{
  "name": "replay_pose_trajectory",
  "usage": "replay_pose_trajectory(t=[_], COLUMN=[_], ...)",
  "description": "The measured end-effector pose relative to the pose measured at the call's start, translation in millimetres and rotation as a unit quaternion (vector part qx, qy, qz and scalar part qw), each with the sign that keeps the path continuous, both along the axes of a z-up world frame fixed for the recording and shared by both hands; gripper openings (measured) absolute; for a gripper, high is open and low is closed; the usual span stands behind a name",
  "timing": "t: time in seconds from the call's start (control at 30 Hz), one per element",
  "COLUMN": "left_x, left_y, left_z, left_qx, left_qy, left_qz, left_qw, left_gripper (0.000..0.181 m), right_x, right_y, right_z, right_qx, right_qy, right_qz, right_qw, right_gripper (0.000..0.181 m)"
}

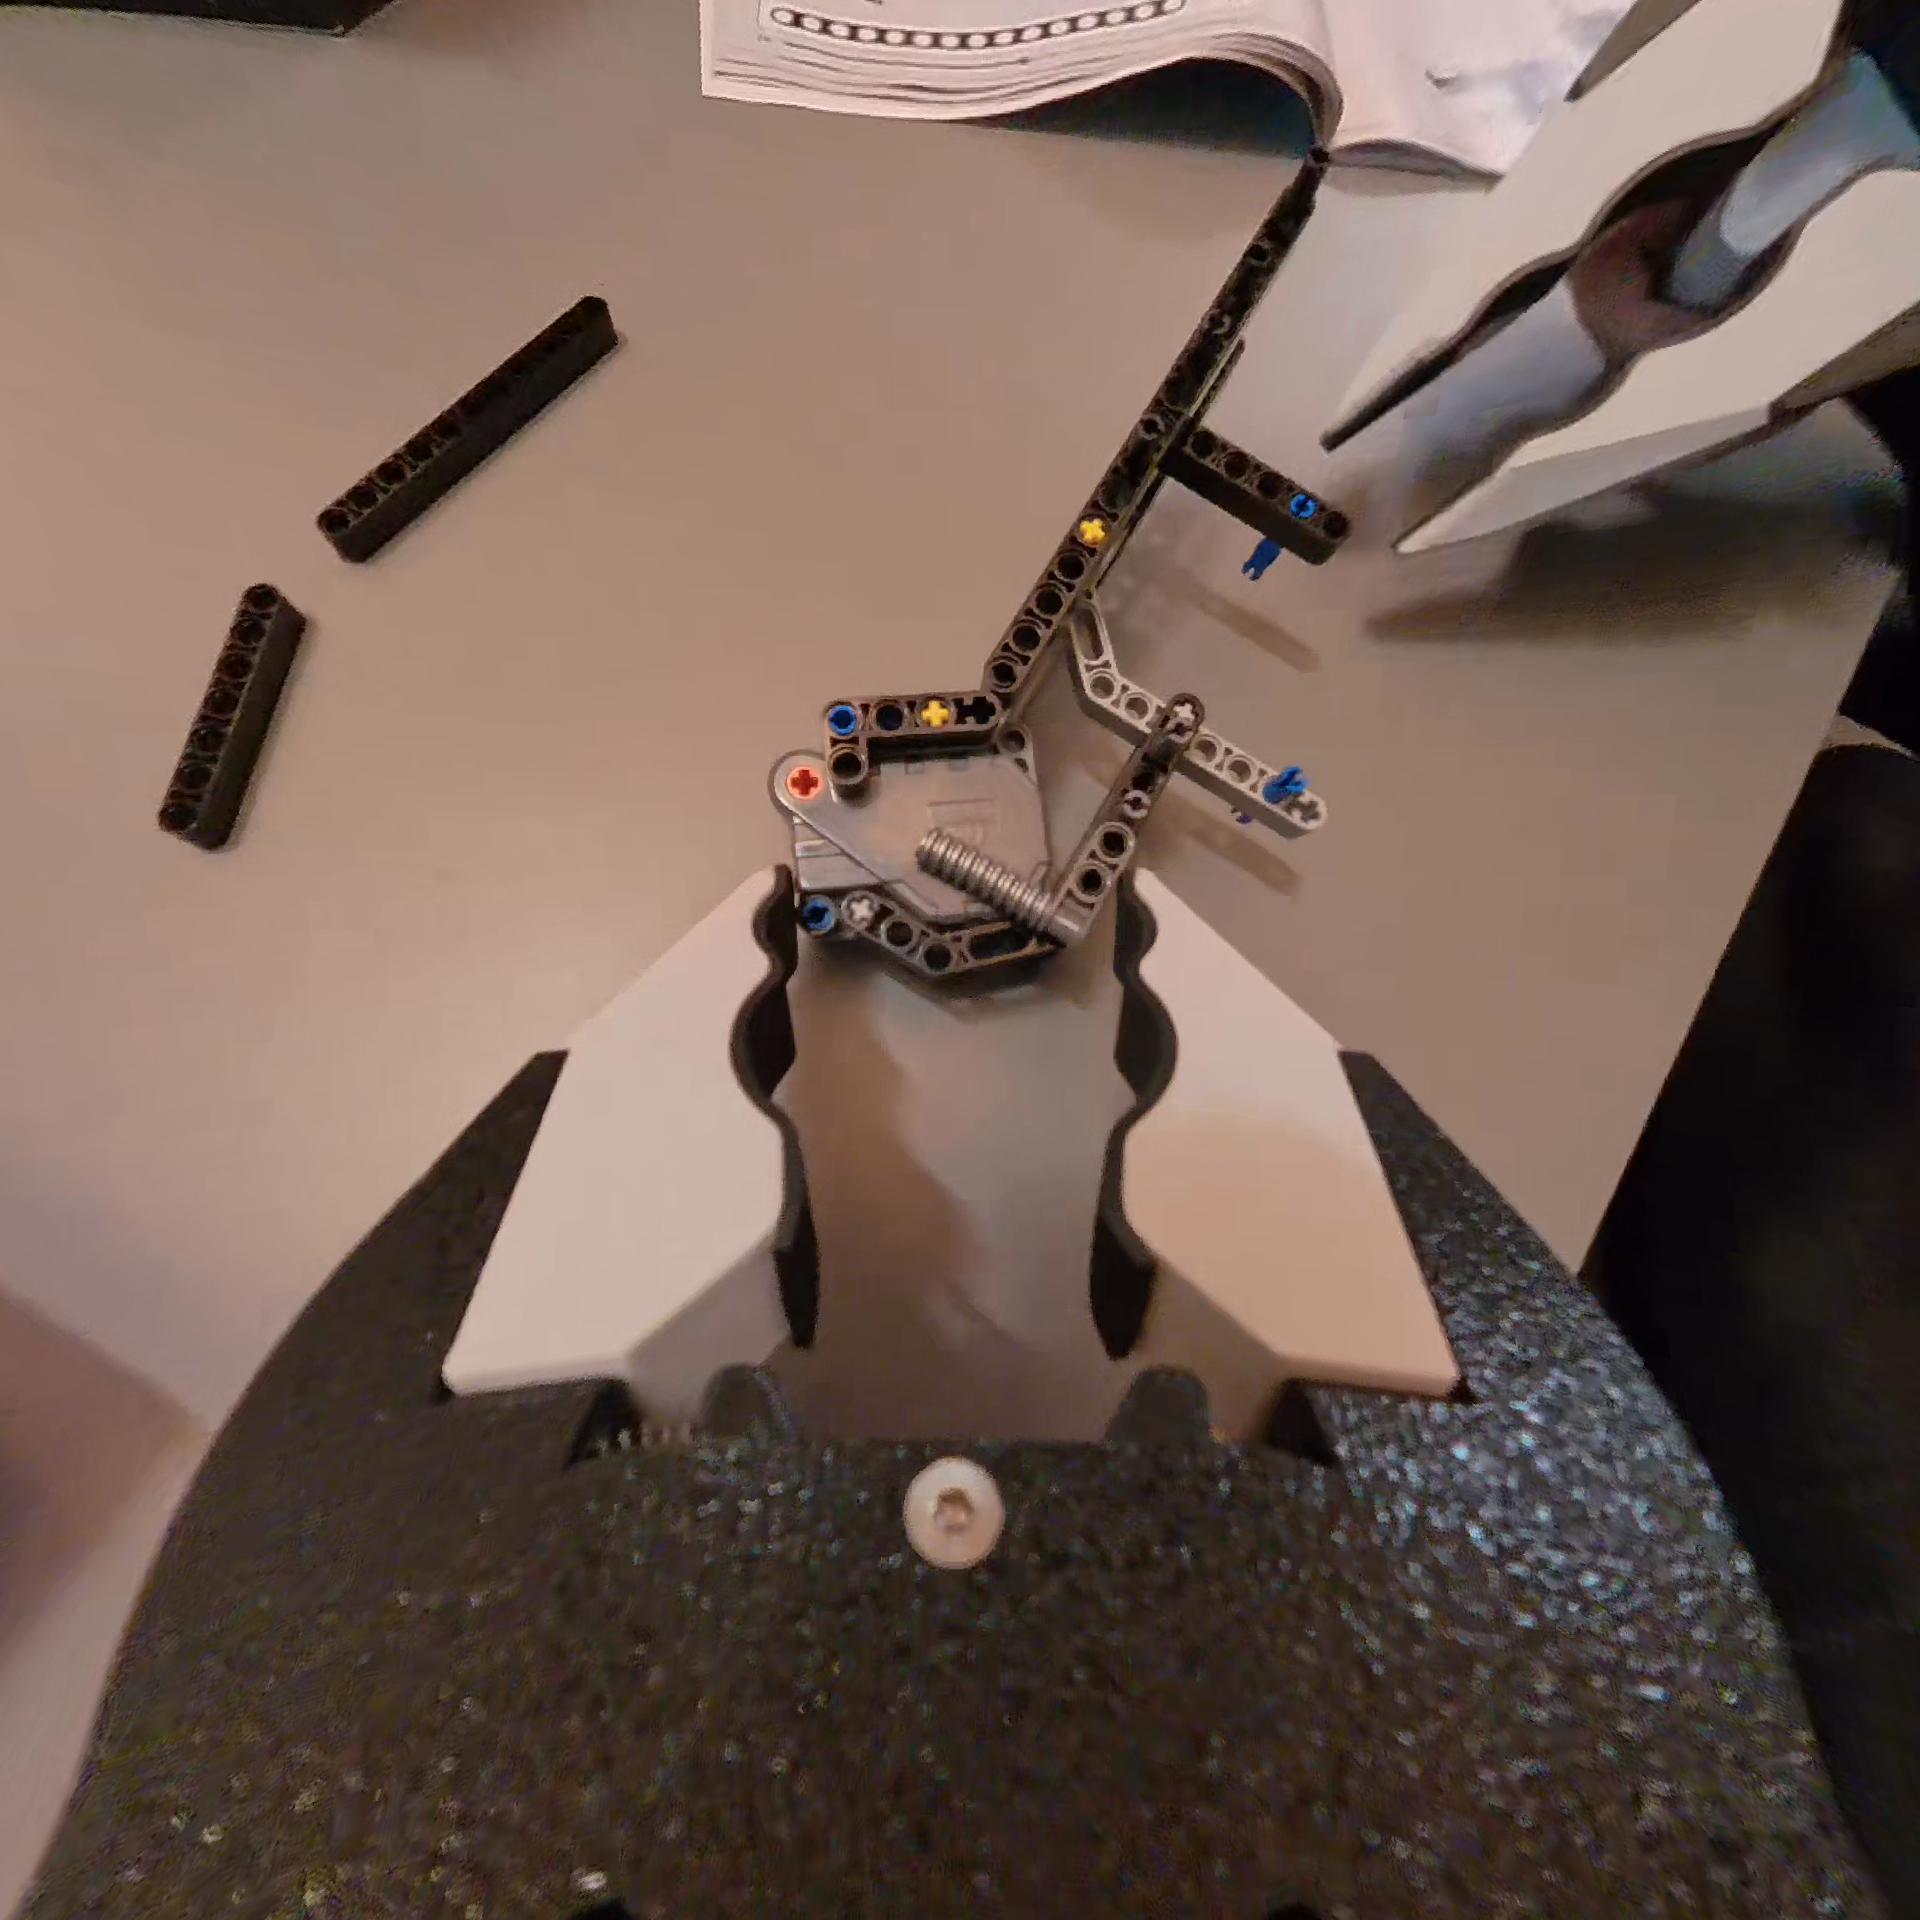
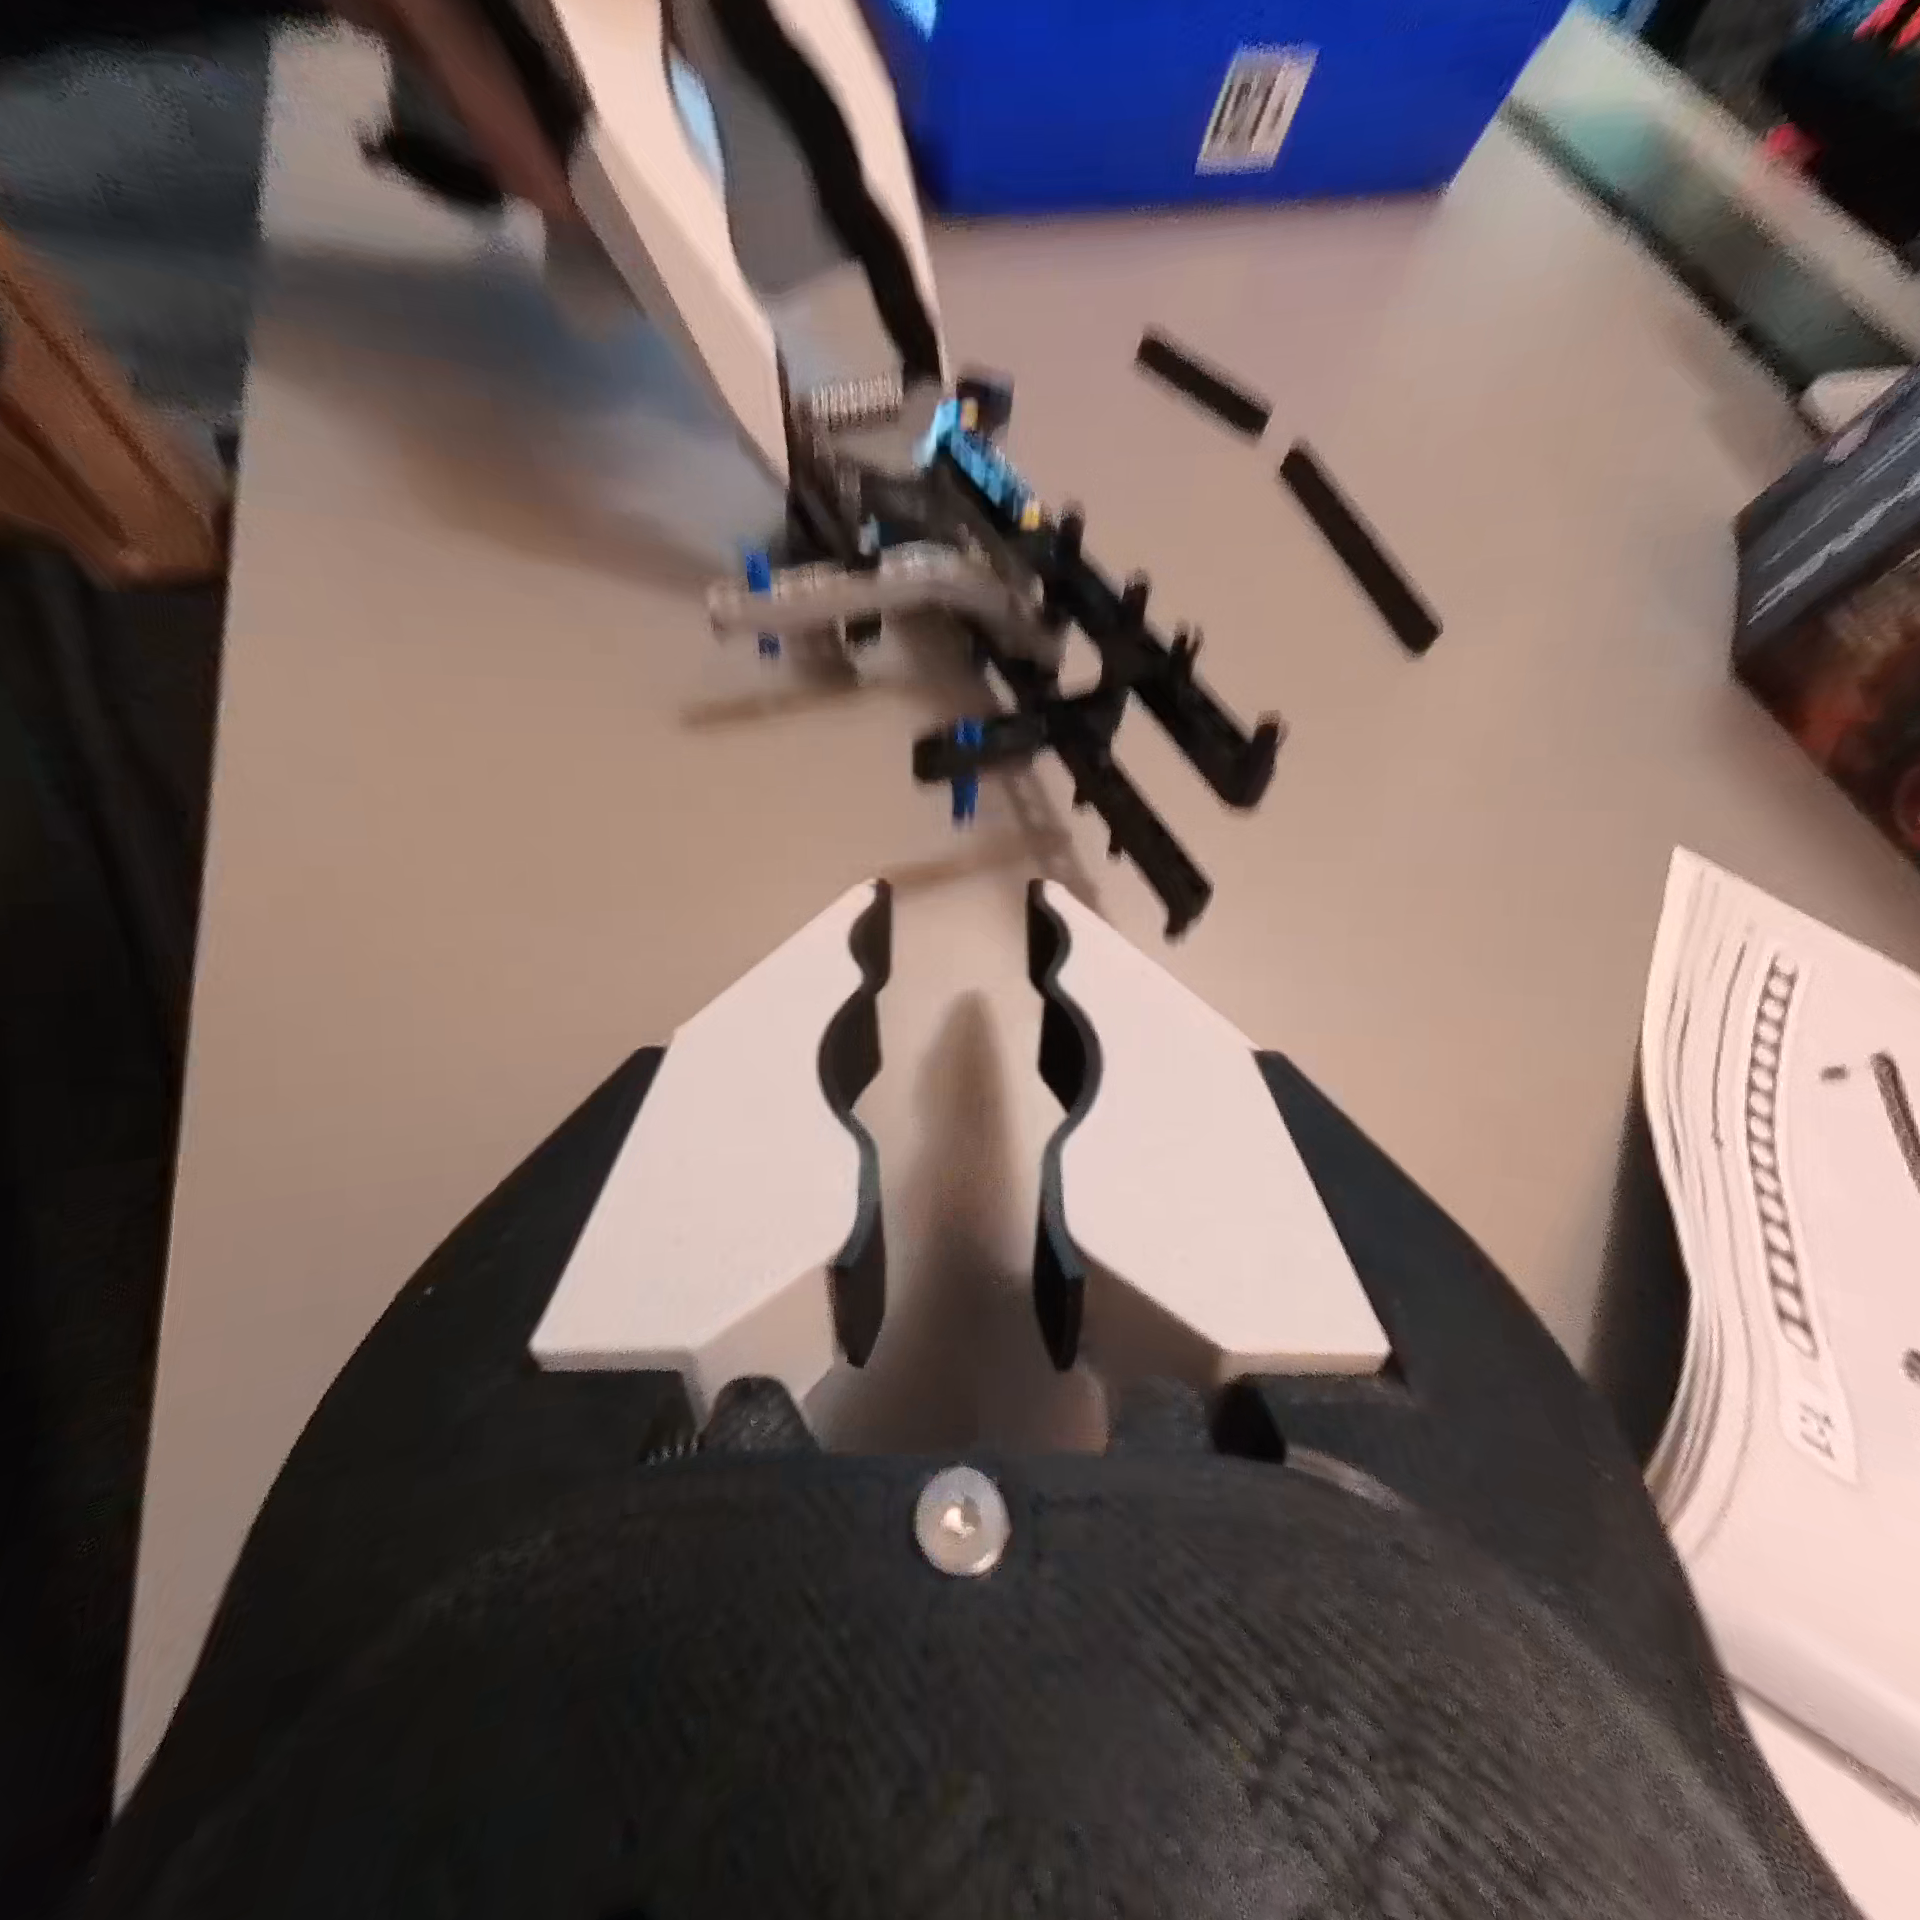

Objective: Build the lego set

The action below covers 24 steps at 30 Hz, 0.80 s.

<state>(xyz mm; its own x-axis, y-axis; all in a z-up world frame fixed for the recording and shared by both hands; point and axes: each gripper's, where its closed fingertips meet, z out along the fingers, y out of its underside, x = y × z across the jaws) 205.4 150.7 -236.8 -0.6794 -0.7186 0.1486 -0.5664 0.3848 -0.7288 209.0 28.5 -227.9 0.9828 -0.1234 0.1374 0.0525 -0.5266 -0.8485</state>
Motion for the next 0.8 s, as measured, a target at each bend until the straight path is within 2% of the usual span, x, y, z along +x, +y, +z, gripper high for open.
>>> replay_pose_trajectory(t=[0.03,0.1,0.2,0.3,0.43,0.8], left_x=[0,1,1,0,-1,-1], left_y=[-3,-9,-18,-26,-34,-33], left_z=[0,0,0,1,0,7], left_qx=[-0.006,-0.011,-0.018,-0.032,-0.038,-0.067], left_qy=[-0.002,-0.011,-0.023,-0.027,-0.036,-0.054], left_qz=[0.000,-0.003,-0.005,-0.008,-0.017,-0.008], left_qw=[1.000,1.000,1.000,0.999,0.998,0.996], left_gripper=[0.059,0.058,0.057,0.057,0.058,0.058], right_x=[4,8,7,-1,7,-1], right_y=[5,13,17,22,27,8], right_z=[7,14,-1,-18,-17,-14], right_qx=[0.023,0.042,-0.008,-0.062,-0.072,-0.102], right_qy=[-0.005,-0.015,-0.024,-0.046,-0.118,-0.079], right_qz=[-0.018,-0.039,-0.043,-0.019,-0.038,-0.012], right_qw=[1.000,0.998,0.999,0.997,0.990,0.992], right_gripper=[0.018,0.020,0.025,0.026,0.027,0.029])
